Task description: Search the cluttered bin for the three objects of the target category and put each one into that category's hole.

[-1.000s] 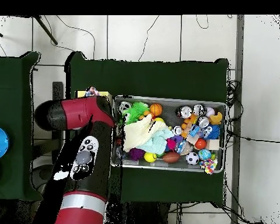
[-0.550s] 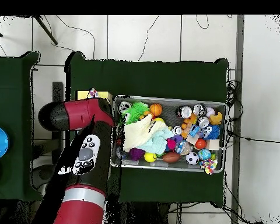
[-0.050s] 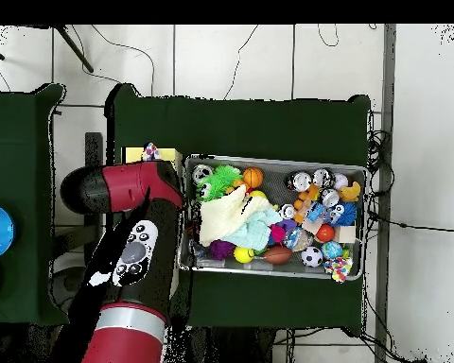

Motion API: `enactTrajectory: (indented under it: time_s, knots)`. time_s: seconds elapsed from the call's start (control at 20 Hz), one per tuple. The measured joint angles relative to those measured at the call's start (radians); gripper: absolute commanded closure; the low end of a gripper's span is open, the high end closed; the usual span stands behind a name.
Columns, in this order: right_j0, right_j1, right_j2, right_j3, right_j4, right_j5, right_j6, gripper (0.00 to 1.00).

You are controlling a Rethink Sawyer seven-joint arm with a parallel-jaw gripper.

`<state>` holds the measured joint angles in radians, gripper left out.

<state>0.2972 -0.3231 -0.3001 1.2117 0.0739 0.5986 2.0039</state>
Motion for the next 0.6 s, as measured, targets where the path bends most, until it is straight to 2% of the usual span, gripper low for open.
enactTrajectory:
  time_s: [0.6]
  knots:
    - [0.005, 0.004, -0.005, 0.000, -0.003, -0.022, 0.000, 1.00]
